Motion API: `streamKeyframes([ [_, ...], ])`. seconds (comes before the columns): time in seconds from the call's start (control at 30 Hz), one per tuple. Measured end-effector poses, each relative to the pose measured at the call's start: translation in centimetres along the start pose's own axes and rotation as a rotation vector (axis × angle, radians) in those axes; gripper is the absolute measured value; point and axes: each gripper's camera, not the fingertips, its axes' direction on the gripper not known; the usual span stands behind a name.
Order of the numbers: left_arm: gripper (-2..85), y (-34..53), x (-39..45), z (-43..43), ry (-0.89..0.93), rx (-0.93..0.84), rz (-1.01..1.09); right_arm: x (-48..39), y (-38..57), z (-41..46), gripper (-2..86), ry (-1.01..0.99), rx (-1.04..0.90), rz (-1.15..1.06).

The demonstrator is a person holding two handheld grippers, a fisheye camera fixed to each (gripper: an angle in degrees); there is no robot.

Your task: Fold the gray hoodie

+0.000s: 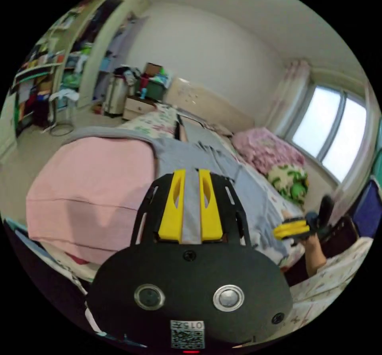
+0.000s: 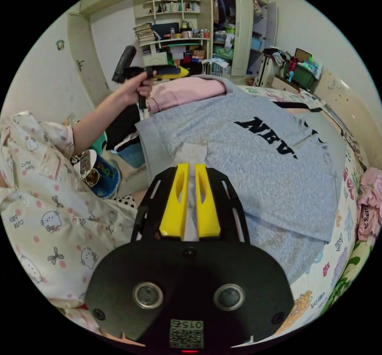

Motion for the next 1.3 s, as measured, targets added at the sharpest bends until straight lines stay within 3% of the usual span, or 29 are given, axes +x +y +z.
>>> streamKeyframes([
  [0.17, 10.9, -5.1, -13.1, -2.0, -0.150, 0.072, -0.262, 0.8, -0.4, 4.2, -0.2, -0.015, -0.091, 0.024],
  [0.3, 14.5, -8.6, -20.7, 1.8, -0.189, 0.023, -0.471, 1.9, -0.1, 4.7, -0.5, -0.042, -0.106, 0.058],
  [0.47, 14.7, -9.6, -25.0, 6.4, -0.188, 0.004, -0.701, 2.5, 0.0, 5.0, -0.5, -0.035, -0.147, 0.084],
  [0.57, 8.0, -10.2, -24.0, 7.0, -0.193, 0.016, -0.787, 2.6, 0.3, 4.9, -0.4, -0.017, -0.141, 0.089],
  [0.63, 1.7, -12.3, -20.4, 6.2, -0.213, 0.058, -0.700, 3.2, 0.7, 4.8, -0.3, -0.034, -0.119, 0.116],
  [0.73, 0.2, -17.1, -5.9, 3.7, -0.306, 0.195, -0.306, 4.8, 2.0, 4.2, 0.4, -0.115, -0.060, 0.185],
  [0.8, -0.1, -17.5, 10.8, 2.2, -0.194, 0.272, 0.120, 6.0, 2.9, 3.6, 1.4, -0.189, -0.019, 0.217],
  [0.83, -0.1, -16.7, 15.3, 2.0, -0.157, 0.282, 0.237, 6.8, 3.6, 2.8, 2.5, -0.245, 0.025, 0.243],
  [0.9, -0.1, -10.0, 32.0, 2.6, -0.007, 0.238, 0.654, 8.0, 5.1, 1.0, 6.9, -0.285, 0.120, 0.300],
  [1.0, 0.3, 2.2, 46.6, 7.4, 0.055, 0.071, 1.026, 9.2, 8.2, -2.5, 9.6, -0.194, 0.276, 0.377],
  [1.1, 0.5, 11.6, 53.7, 14.2, 0.054, -0.194, 1.243, 9.2, 10.3, -4.4, 12.0, -0.026, 0.298, 0.400],
  [1.17, 0.7, 13.6, 56.0, 16.3, 0.071, -0.298, 1.246, 8.7, 10.7, -4.2, 13.3, 0.083, 0.231, 0.364],
  [1.3, 0.9, 12.6, 60.0, 16.8, 0.037, -0.322, 1.196, 7.5, 9.1, -1.7, 14.8, 0.186, 0.113, 0.223],
])
